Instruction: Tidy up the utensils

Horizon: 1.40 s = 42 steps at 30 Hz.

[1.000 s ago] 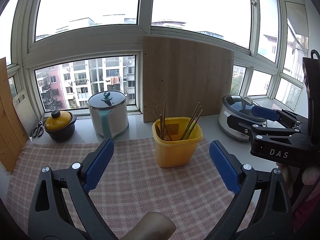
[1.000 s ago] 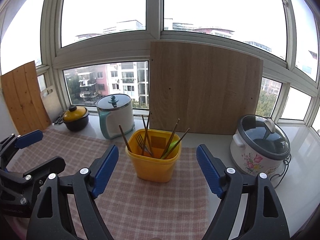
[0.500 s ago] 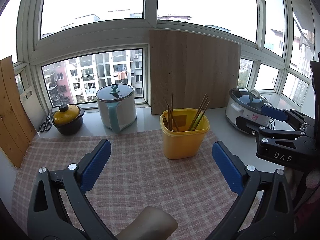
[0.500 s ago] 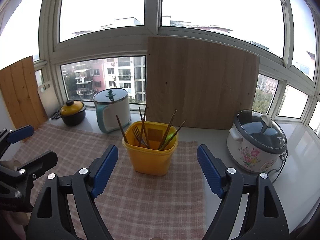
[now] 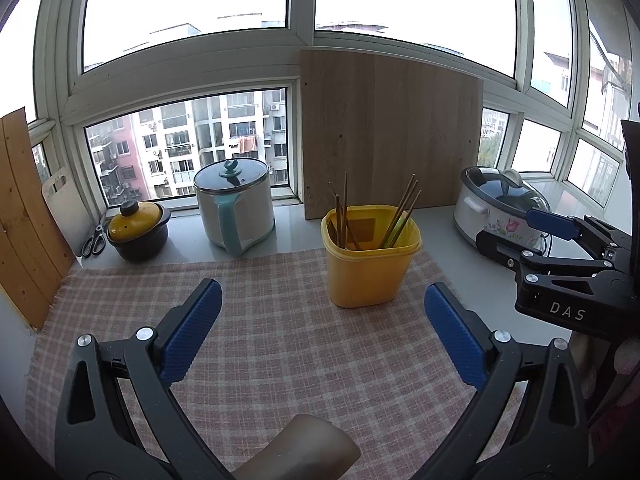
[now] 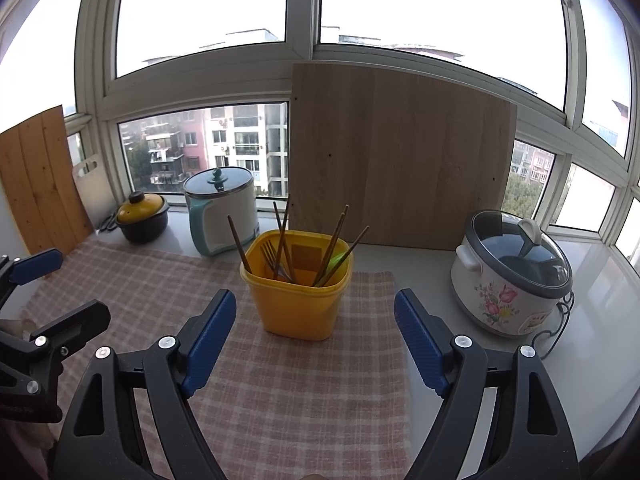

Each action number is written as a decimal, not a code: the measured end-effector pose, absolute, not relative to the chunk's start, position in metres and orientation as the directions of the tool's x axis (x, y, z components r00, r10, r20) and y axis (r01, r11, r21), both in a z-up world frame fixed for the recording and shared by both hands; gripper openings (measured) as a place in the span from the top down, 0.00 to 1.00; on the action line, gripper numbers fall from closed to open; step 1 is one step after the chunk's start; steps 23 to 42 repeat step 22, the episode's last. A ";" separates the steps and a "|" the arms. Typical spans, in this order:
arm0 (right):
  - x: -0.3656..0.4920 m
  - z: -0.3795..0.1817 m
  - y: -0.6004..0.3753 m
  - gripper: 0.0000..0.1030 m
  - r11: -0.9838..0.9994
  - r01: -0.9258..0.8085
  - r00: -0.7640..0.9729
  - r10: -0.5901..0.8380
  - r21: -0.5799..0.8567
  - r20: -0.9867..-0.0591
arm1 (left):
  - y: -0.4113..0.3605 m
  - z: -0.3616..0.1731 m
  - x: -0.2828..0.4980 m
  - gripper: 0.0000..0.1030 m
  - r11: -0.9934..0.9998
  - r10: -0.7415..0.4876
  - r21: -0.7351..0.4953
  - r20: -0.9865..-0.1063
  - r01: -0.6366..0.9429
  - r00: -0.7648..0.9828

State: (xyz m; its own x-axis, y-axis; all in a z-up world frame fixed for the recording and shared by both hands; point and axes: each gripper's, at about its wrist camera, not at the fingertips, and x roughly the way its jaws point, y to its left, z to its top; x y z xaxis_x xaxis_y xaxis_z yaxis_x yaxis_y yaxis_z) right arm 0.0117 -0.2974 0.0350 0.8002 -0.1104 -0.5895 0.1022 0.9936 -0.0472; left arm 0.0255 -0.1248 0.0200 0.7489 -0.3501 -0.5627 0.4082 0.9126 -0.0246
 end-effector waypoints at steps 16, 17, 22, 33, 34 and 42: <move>0.015 0.026 -0.297 0.21 0.993 0.107 0.779 -0.115 -0.051 -0.616 | -0.121 0.015 0.028 0.00 0.927 -0.309 0.004 -0.559 0.375 0.770; 0.015 0.026 -0.297 0.21 0.993 0.107 0.778 -0.116 -0.052 -0.617 | -0.120 0.015 0.028 0.00 0.928 -0.307 0.006 -0.555 0.372 0.773; 0.017 0.023 -0.299 0.21 0.993 0.110 0.776 -0.119 -0.053 -0.619 | -0.119 0.016 0.029 0.00 0.931 -0.300 0.012 -0.543 0.365 0.784; 0.017 0.023 -0.299 0.21 0.993 0.110 0.776 -0.119 -0.053 -0.619 | -0.119 0.016 0.029 0.00 0.931 -0.300 0.012 -0.543 0.365 0.784; 0.017 0.023 -0.299 0.21 0.993 0.110 0.776 -0.119 -0.053 -0.619 | -0.119 0.016 0.029 0.00 0.931 -0.300 0.012 -0.543 0.365 0.784; 0.017 0.023 -0.299 0.21 0.993 0.110 0.776 -0.119 -0.053 -0.619 | -0.119 0.016 0.029 0.00 0.931 -0.300 0.012 -0.543 0.365 0.784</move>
